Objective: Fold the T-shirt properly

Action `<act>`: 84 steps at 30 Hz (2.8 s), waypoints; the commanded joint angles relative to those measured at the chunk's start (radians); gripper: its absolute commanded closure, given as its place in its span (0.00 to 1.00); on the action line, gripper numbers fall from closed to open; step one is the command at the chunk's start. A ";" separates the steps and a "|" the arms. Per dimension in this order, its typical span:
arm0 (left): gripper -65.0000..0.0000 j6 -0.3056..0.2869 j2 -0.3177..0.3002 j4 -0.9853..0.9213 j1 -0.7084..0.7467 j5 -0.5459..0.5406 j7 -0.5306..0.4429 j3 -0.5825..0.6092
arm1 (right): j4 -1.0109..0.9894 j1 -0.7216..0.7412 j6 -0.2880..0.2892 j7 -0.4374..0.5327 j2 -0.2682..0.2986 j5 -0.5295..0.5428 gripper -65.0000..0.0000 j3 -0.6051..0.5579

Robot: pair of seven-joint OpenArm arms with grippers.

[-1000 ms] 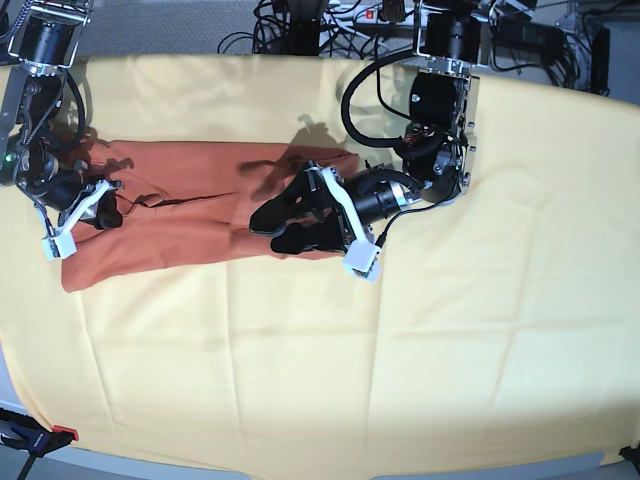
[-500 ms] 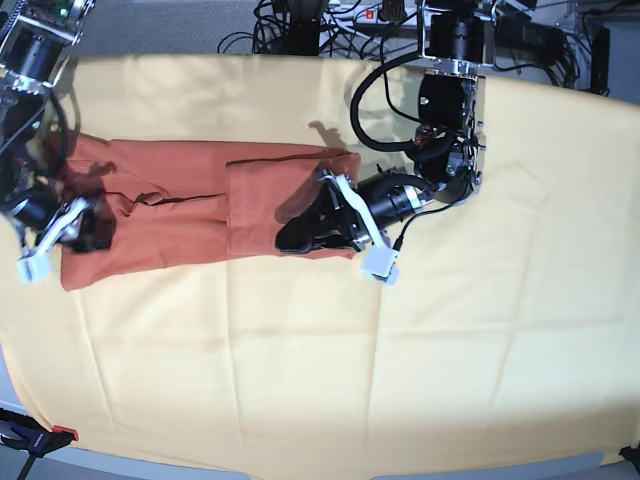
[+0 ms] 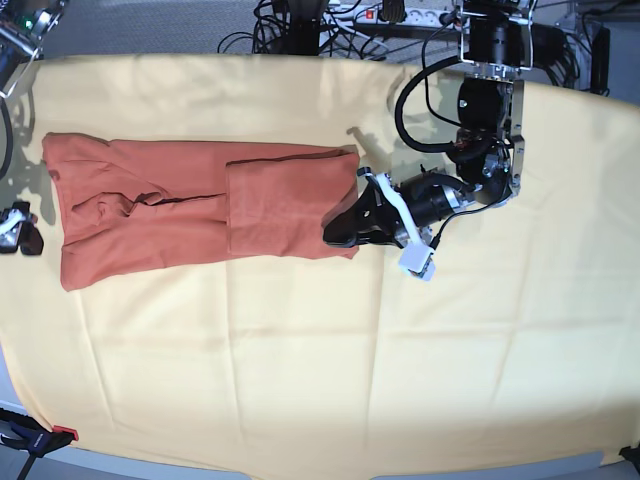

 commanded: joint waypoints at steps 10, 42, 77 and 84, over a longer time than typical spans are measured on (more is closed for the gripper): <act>1.00 -0.009 -0.053 0.017 -0.019 -0.112 0.034 -0.166 | -0.132 -0.011 -0.077 0.050 0.014 0.042 0.39 0.009; 1.00 -0.009 -0.154 0.016 -0.014 -0.144 0.034 -0.185 | -0.416 0.047 0.112 -0.204 -0.086 0.398 1.00 -0.105; 1.00 -0.009 -0.263 0.017 -0.014 -0.167 0.039 -0.187 | 0.389 -0.100 0.112 -0.288 -0.420 0.676 1.00 -0.138; 1.00 -0.009 -0.262 0.017 -0.008 -0.175 0.039 -0.187 | 0.392 -0.097 0.112 -0.288 -0.489 0.676 1.00 -0.290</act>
